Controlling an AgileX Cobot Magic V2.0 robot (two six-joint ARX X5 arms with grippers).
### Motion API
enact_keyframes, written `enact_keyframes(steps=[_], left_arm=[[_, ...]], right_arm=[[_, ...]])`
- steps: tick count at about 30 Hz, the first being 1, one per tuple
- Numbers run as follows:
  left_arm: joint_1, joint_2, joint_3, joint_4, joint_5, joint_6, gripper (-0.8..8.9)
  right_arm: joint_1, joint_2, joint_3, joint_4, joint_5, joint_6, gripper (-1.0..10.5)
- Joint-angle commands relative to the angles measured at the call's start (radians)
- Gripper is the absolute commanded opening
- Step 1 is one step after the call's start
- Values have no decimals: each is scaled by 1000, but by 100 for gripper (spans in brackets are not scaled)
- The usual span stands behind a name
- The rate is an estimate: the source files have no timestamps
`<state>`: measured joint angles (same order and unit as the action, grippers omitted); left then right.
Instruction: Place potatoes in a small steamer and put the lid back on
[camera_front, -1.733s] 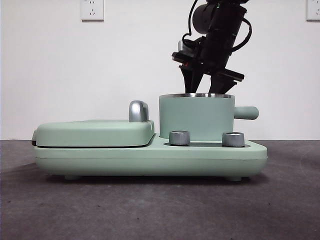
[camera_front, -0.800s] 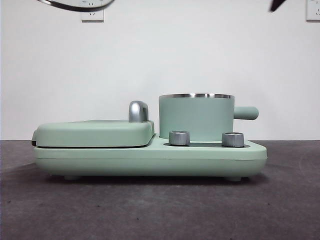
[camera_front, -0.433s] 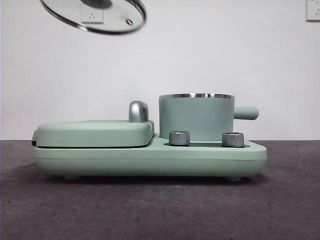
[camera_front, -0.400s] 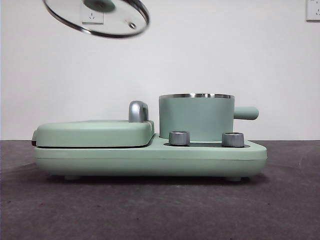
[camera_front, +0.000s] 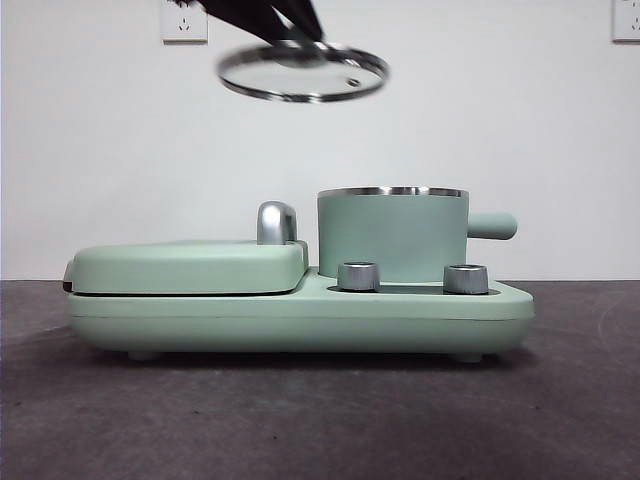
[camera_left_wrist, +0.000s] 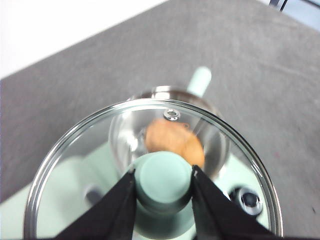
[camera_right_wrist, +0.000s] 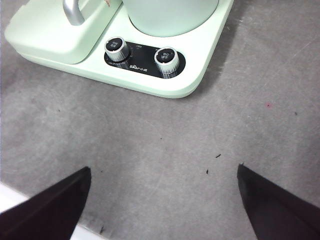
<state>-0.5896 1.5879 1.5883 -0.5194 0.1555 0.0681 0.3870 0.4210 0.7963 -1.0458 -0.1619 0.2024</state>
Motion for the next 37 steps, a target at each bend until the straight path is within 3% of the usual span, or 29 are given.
enact_keyframes(steps=[1,6,18,30,37], left_arm=[[-25,60,21,103,3,-9,11],[-54,138,25,198,3,-13,11],[-65,248,131,198,3,-36,12],[-66,455,494,-59,2,-63,12],[-66,519,543,-88,0,-63,12]], right_arm=[[8,-25,5,13,-2,27,467],[8,-40,4,14,-2,26,467],[7,-40,4,14,-2,26,467],[7,-40,4,14,-2,26,467],[7,-40,4,14,0,26,467]])
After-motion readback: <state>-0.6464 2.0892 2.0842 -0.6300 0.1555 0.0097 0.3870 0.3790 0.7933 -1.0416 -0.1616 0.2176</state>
